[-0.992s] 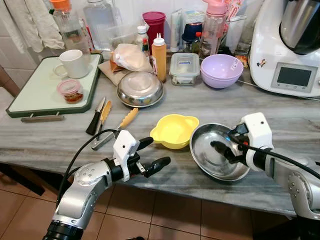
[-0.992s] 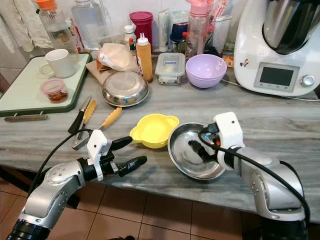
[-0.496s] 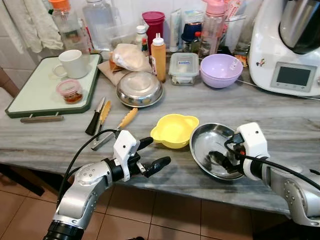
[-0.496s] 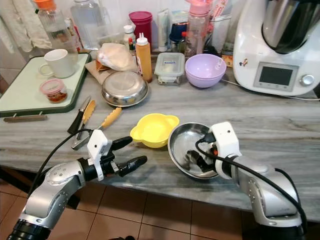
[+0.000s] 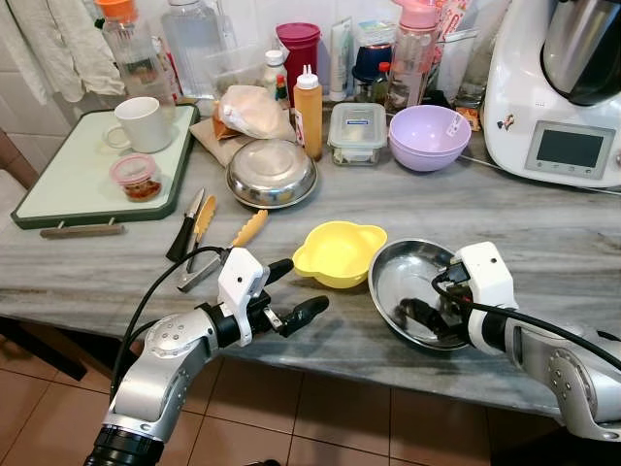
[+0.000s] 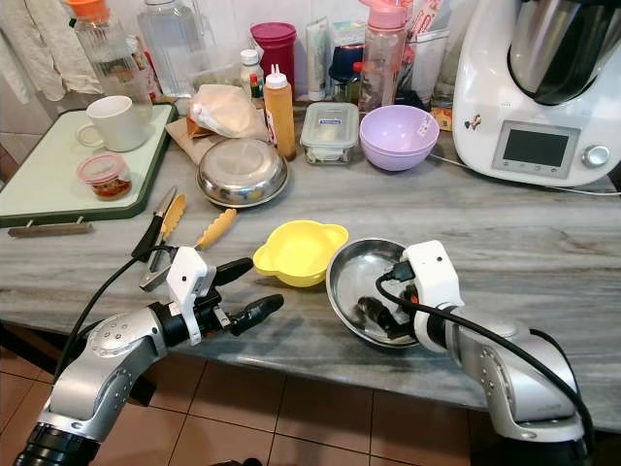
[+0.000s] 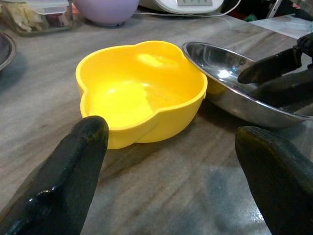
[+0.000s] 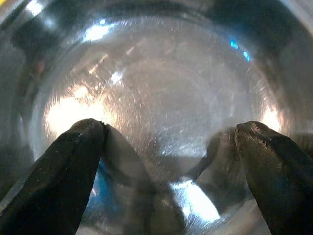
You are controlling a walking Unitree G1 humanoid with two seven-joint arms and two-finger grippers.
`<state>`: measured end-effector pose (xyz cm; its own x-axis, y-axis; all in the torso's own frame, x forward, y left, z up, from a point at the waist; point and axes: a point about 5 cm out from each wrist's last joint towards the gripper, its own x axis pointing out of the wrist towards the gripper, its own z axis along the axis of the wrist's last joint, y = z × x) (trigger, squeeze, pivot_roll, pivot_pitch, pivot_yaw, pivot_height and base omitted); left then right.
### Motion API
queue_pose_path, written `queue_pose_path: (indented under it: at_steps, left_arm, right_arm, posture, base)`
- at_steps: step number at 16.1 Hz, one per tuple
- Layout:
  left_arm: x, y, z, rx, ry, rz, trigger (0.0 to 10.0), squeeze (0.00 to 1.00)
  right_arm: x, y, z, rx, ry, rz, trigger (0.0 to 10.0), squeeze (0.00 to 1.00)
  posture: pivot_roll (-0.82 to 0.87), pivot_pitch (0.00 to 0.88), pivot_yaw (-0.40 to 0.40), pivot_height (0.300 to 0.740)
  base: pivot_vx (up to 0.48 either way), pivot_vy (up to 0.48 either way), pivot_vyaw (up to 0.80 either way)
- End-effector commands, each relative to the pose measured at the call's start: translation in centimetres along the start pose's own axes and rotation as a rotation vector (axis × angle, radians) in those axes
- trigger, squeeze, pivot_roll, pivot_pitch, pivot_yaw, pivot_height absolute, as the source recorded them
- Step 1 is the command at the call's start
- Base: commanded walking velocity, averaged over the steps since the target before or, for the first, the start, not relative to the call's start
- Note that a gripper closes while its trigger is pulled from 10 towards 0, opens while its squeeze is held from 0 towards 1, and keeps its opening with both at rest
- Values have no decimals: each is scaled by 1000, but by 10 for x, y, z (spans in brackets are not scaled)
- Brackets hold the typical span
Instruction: Setting the table
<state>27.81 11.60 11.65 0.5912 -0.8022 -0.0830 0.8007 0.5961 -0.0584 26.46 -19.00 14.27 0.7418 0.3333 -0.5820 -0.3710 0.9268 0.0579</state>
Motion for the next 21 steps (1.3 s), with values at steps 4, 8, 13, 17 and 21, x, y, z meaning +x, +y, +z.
queue_pose_path:
  at_steps: [4,8,13,17,21]
  left_arm:
    - [-2,6,4,14,-9,21,10000,0]
    - [-5,6,6,10,-12,-12,10000,0]
    - [-5,9,5,13,-9,3,10000,0]
    - [-4,9,5,15,-13,9,10000,0]
    - [-7,12,8,21,-28,37,10000,0]
  right_arm:
    - [-6,5,-4,-15,28,24,10000,1000]
    - [-13,5,-11,-27,74,27,10000,1000]
    - [-15,1,6,-73,-36,-16,10000,1000]
    - [-12,10,33,-124,-208,-30,10000,137]
    - [-11,19,54,-158,-400,-49,10000,0]
  posture:
    - [-93,77,73,740]
    - [-99,78,72,740]
    - [-105,76,72,740]
    - [-100,76,72,740]
    - [-90,76,71,740]
  base:
    - [0,0,0]
    - [0,0,0]
    - [0,0,0]
    - [0,0,0]
    - [0,0,0]
